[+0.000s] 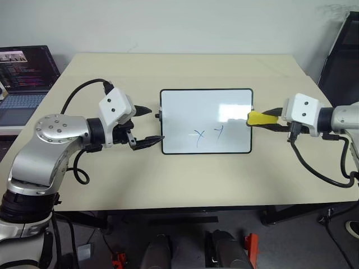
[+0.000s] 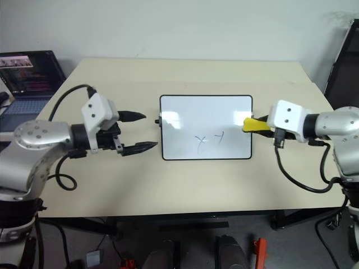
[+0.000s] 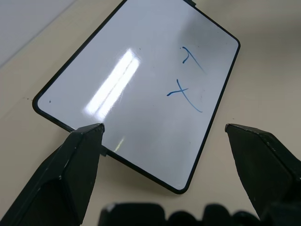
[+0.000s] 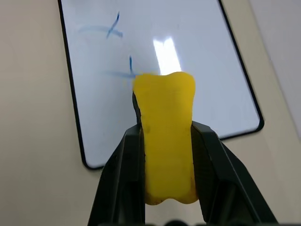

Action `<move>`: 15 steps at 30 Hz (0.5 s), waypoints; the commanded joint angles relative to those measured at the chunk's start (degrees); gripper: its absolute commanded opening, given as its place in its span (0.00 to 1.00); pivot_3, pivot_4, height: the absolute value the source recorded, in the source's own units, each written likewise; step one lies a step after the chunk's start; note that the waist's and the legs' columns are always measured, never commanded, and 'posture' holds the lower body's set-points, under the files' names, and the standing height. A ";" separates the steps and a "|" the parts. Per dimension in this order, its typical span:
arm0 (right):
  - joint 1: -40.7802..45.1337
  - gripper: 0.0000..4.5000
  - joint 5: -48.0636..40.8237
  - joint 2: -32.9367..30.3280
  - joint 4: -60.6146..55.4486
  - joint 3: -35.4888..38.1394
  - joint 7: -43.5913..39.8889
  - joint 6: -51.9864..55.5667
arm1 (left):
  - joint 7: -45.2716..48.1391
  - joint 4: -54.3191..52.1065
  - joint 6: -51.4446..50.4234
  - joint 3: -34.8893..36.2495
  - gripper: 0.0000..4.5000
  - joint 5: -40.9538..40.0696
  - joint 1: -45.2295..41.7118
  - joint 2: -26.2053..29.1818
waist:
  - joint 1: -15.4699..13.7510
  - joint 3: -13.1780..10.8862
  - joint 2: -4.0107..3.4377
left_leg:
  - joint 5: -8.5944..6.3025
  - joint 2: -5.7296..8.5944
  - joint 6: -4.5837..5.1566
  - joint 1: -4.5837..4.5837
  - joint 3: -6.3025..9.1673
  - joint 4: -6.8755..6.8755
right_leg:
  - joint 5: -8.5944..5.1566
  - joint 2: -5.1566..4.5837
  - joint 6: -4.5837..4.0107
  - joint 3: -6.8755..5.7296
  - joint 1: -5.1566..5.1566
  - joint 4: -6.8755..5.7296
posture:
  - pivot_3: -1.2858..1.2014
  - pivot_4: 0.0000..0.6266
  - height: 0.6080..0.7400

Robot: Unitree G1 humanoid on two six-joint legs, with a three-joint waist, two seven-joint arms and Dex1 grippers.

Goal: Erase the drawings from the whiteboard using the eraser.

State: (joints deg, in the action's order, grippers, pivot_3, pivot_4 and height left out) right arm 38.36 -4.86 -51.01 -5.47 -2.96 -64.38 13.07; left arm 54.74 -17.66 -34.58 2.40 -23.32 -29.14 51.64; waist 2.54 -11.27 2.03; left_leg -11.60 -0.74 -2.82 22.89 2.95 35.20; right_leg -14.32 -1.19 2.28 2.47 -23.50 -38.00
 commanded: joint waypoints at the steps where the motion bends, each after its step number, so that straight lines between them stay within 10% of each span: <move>1: 5.17 0.22 -0.93 8.27 -5.80 -4.79 4.41 3.23 | 0.35 -0.42 2.52 2.17 1.00 -0.17 0.64 0.05 | 0.53 0.00 0.00 | 0.00 -0.02 0.00 -0.01 0.01 0.00 | 0.00 0.02 0.00 0.00 0.00 -0.02 | 0.52 0.24 1.00; 15: 17.82 0.22 18.71 30.37 22.79 -20.71 23.51 -8.18 | 0.03 -0.50 5.75 3.48 1.00 0.28 5.47 0.41 | -0.15 0.01 0.01 | 0.00 0.01 -0.01 0.05 0.11 0.13 | 0.18 0.00 -0.28 -0.08 -0.01 -0.08 | 0.52 0.24 1.00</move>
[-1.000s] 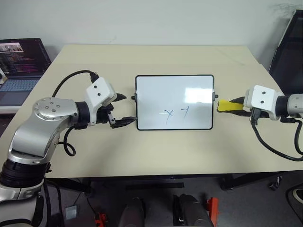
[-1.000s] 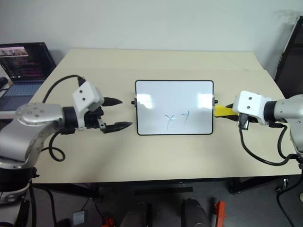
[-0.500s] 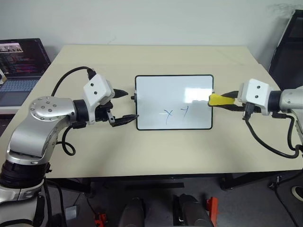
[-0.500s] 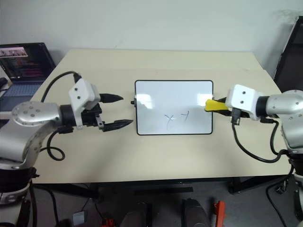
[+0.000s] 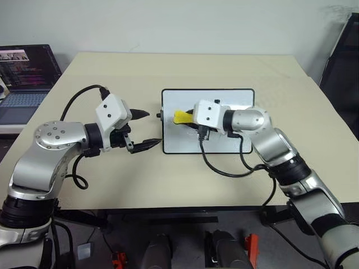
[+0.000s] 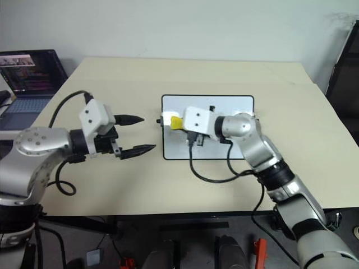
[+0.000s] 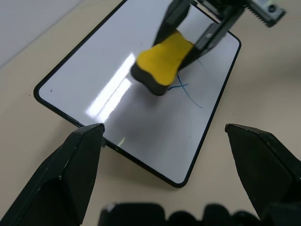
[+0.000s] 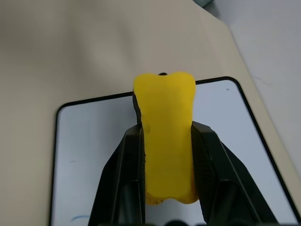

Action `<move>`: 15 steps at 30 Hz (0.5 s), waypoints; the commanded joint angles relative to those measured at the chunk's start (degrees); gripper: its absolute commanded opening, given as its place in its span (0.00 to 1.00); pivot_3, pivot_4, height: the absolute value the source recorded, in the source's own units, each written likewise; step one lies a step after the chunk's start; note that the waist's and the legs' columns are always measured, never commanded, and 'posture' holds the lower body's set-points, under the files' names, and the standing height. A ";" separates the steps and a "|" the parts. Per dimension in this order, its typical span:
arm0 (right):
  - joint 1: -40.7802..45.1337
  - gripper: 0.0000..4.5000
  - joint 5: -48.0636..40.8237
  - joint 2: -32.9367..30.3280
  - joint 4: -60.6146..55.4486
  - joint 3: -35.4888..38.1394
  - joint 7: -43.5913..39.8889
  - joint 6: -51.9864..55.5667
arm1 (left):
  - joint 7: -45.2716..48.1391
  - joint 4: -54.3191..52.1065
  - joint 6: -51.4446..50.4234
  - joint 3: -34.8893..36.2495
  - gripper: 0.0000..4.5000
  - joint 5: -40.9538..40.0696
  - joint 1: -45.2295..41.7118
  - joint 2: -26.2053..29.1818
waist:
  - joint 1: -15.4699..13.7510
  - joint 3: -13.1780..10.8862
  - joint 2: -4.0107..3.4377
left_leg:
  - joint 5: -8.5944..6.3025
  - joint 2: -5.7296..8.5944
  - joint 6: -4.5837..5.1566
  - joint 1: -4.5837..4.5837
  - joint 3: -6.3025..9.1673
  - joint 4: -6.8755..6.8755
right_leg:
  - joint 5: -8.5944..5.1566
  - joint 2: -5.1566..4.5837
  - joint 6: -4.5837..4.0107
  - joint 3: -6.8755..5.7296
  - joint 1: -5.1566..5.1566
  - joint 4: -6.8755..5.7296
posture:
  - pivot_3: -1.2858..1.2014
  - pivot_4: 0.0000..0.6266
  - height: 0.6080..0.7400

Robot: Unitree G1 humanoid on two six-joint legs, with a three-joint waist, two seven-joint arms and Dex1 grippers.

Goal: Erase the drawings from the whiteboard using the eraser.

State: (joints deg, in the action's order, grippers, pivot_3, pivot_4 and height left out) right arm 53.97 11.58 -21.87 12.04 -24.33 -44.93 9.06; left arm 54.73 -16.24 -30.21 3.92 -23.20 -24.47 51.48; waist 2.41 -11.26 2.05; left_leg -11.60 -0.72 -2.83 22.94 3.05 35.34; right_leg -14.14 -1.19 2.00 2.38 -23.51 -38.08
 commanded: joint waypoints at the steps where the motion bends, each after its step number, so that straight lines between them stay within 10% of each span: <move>1: 2.75 0.22 2.46 1.96 7.29 0.94 4.96 -5.15 | -0.08 -2.21 1.40 2.01 1.00 0.04 1.18 0.51 | -0.03 0.00 0.00 | 0.00 -0.01 0.00 0.00 0.00 0.00 | 0.00 0.00 -0.01 -0.01 0.00 0.00 | 0.52 0.24 1.00; 15: 2.97 0.22 3.89 5.51 37.23 2.20 9.58 -23.64 | -0.66 -3.89 0.25 3.04 1.00 -0.60 2.35 1.21 | 0.28 0.06 0.07 | 0.00 -0.01 0.00 -0.31 0.03 0.06 | 0.03 0.02 0.04 0.00 0.34 -0.04 | 0.52 0.24 1.00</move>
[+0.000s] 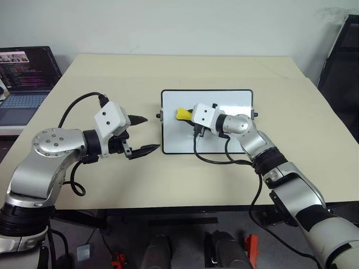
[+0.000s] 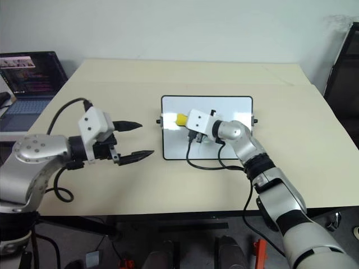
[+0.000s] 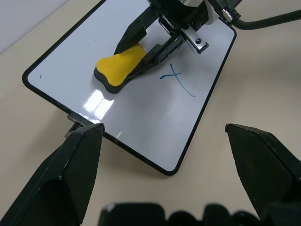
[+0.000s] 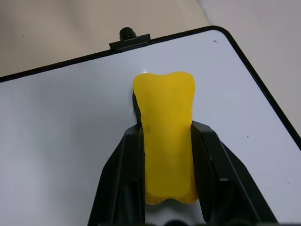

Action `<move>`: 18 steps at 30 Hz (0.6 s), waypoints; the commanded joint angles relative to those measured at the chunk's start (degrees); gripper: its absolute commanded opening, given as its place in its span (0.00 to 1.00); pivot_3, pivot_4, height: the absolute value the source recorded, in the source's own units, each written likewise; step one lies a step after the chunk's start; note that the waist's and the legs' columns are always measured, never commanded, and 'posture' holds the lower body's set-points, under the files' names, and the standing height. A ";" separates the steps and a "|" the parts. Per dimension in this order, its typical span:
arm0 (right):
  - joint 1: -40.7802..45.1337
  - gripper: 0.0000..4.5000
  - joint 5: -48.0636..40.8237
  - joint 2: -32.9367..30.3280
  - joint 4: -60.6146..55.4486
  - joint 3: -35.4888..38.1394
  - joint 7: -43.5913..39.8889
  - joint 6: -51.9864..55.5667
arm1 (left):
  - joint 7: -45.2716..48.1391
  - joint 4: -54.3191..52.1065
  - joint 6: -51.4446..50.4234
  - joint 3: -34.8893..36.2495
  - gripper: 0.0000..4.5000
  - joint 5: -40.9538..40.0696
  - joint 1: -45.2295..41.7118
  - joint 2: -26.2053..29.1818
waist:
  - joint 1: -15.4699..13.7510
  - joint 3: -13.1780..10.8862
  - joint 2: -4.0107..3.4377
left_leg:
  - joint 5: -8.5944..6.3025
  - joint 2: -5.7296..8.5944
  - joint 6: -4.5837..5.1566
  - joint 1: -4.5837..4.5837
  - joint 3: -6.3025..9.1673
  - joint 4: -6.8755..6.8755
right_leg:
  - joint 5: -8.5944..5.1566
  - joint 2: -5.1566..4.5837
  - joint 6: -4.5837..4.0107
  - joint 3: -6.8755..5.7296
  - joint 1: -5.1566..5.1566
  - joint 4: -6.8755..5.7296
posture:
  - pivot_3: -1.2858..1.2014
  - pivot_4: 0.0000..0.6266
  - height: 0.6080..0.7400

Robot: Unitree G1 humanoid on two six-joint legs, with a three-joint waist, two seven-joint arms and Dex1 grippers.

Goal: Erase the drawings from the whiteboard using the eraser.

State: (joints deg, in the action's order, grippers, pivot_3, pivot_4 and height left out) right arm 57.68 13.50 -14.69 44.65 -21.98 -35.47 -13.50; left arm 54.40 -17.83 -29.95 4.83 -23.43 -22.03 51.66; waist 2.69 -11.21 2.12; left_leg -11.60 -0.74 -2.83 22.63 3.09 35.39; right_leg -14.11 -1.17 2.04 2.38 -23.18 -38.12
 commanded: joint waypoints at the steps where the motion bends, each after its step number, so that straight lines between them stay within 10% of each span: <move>1: -0.75 0.22 2.14 -1.87 5.37 -0.15 0.03 -1.62 | -0.33 -2.39 -0.08 2.21 1.00 -0.37 0.02 1.07 | 0.00 0.01 0.00 | 0.00 0.00 0.00 0.00 0.00 0.05 | 0.02 0.01 0.06 0.01 0.01 0.00 | 0.52 0.24 1.00; 18: -14.35 0.22 3.21 -8.87 -6.67 -3.91 -14.81 -2.33 | -0.28 -2.19 -0.55 1.95 1.00 -0.31 -0.66 1.25 | 0.02 0.14 0.13 | 0.04 -0.05 0.05 -0.90 0.04 0.56 | 0.01 0.02 0.02 0.07 1.10 0.12 | 0.52 0.24 1.00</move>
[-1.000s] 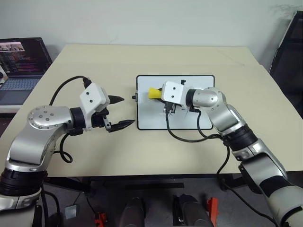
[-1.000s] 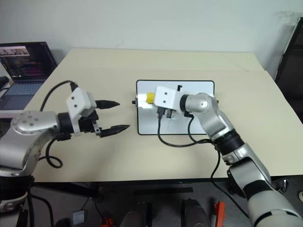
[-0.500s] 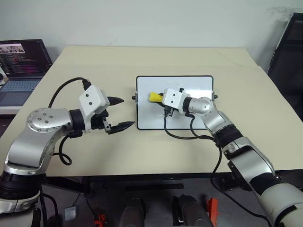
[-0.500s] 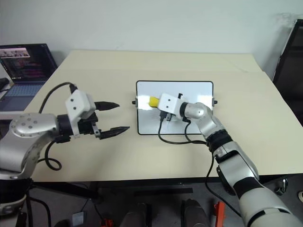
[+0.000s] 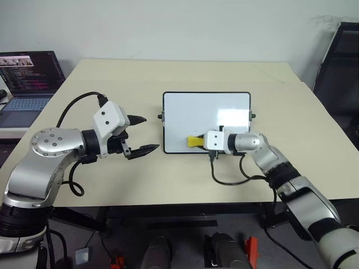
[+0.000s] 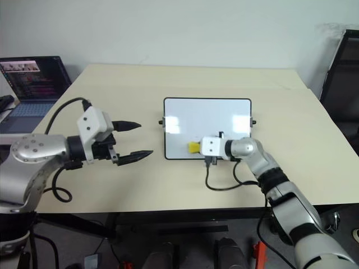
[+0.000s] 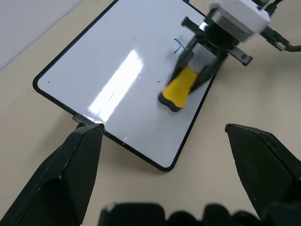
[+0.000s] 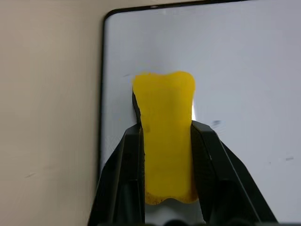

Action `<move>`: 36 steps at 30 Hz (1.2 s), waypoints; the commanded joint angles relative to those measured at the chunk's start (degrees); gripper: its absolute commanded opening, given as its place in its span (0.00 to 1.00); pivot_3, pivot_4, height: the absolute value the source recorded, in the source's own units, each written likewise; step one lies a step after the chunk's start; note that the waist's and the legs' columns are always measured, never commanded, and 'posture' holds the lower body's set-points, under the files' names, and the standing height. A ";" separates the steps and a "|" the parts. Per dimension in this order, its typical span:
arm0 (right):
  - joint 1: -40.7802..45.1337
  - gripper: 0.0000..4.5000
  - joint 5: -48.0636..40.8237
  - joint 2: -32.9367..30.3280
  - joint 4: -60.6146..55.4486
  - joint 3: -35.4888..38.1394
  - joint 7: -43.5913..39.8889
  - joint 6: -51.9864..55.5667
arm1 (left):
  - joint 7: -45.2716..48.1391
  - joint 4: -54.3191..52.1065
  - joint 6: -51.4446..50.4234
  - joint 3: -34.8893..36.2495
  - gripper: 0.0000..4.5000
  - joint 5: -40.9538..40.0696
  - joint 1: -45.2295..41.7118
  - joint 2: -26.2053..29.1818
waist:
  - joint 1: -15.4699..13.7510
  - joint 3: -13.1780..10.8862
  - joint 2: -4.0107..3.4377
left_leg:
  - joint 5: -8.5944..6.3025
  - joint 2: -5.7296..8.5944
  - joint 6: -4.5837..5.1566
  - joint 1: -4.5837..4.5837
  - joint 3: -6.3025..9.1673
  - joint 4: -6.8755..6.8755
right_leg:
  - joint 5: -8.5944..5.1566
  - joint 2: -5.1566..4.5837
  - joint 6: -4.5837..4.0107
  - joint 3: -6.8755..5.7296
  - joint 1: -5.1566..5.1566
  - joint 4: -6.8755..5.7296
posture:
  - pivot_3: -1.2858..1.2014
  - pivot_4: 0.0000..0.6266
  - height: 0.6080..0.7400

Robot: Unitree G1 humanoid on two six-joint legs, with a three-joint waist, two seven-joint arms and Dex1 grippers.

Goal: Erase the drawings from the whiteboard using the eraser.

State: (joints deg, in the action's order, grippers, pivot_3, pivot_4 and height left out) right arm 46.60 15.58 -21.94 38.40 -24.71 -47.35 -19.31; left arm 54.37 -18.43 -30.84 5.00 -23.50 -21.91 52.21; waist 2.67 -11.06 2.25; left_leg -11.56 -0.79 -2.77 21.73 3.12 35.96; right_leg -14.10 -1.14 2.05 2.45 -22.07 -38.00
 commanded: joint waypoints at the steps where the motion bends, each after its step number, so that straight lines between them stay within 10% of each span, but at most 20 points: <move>1: -3.94 0.22 1.31 -1.93 -1.27 -1.22 -3.37 3.80 | -0.23 -1.49 0.37 1.70 1.00 -0.20 -0.89 0.68 | 0.11 0.00 0.00 | 0.00 0.00 0.00 0.00 -0.01 0.00 | 0.00 0.00 0.00 0.01 0.00 0.00 | 0.52 0.24 1.00; 23: 11.81 0.22 6.05 -0.44 1.20 3.27 13.42 5.98 | -0.19 -0.31 1.04 0.44 1.00 0.38 -2.19 -0.02 | 0.50 -0.07 -0.08 | -0.01 0.01 -0.01 1.31 -0.03 -0.30 | 0.17 0.01 -0.03 -0.03 -1.41 -0.07 | 0.52 0.24 1.00; 31: 5.75 0.22 -6.89 -4.44 -17.87 6.96 -3.44 11.45 | -0.01 0.15 1.43 0.56 1.00 0.66 -2.05 0.23 | 0.12 -0.13 -0.13 | -0.02 0.02 0.00 1.30 -0.03 -0.30 | -0.01 0.01 0.26 -0.03 -1.32 0.02 | 0.52 0.24 1.00; 36: -0.50 0.22 -14.99 -18.66 -37.35 13.61 -15.85 22.62 | 0.18 -0.16 1.21 1.50 1.00 0.66 -1.25 0.90 | -0.28 -0.29 -0.32 | -0.03 0.02 0.00 1.32 -0.03 -0.31 | -0.04 0.00 0.29 -0.04 -1.35 0.02 | 0.52 0.24 1.00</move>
State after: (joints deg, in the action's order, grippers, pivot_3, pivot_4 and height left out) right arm 47.27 3.60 -36.00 7.17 -16.18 -59.44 0.11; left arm 54.50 -17.47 -30.47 4.50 -22.89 -22.96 52.25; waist 2.39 -11.35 1.92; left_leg -11.60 -0.76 -2.77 23.04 3.11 35.64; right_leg -14.18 -1.15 2.34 2.38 -23.42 -37.97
